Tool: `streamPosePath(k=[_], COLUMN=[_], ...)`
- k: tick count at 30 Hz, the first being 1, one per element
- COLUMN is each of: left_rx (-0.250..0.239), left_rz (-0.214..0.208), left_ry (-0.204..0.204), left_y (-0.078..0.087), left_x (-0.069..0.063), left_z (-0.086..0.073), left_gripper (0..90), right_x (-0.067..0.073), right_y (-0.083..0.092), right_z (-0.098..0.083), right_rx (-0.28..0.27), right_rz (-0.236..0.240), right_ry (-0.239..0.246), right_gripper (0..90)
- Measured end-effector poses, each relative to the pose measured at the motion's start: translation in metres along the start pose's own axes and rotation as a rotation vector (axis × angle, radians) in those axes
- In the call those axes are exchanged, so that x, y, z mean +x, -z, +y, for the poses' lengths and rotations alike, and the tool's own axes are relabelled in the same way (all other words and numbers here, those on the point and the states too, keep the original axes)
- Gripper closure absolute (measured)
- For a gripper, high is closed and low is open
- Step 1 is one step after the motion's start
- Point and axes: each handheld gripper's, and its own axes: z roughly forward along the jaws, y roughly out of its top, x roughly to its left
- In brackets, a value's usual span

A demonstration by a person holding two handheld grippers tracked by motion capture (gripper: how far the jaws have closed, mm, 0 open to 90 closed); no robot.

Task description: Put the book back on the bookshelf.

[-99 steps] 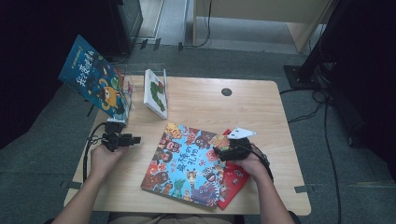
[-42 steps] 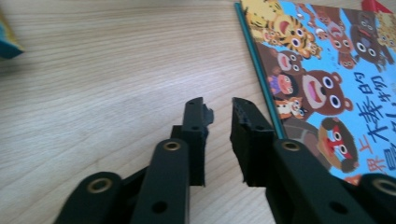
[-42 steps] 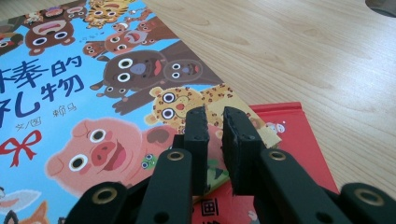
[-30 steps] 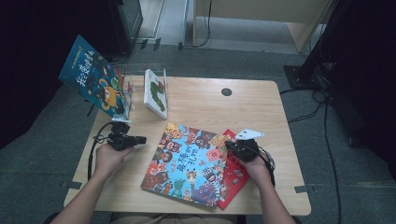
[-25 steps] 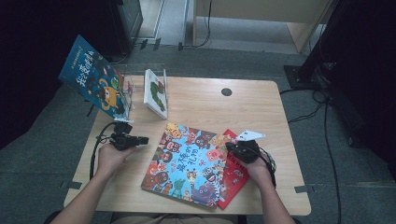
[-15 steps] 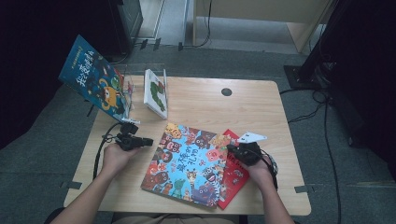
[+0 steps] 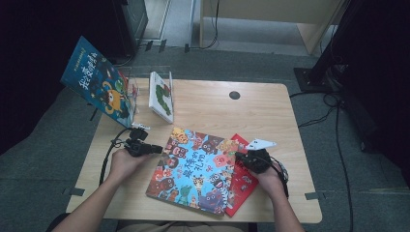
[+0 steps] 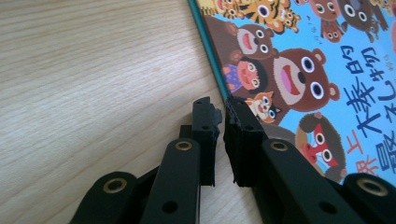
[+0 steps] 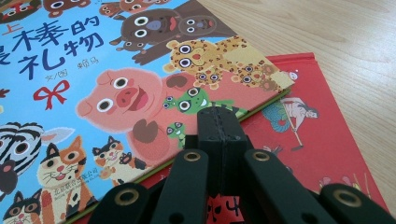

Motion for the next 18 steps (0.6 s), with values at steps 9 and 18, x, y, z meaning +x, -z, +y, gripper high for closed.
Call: streamPosePath(k=[9, 18], left_rx=[-0.003, -0.016], left_rz=[-0.012, -0.014], left_ry=[0.011, 0.036], left_y=[-0.0037, -0.0045], left_x=[-0.0032, -0.0036], left_z=[-0.0011, 0.0004], left_gripper=[88.7, 90.0], right_x=[0.0000, -0.0006], right_y=[-0.0002, -0.0009], right_z=[-0.0001, -0.0006], right_rx=[0.001, -0.003], right_rz=[0.002, -0.002], right_ry=[-0.008, -0.008], right_gripper=[90.0, 90.0])
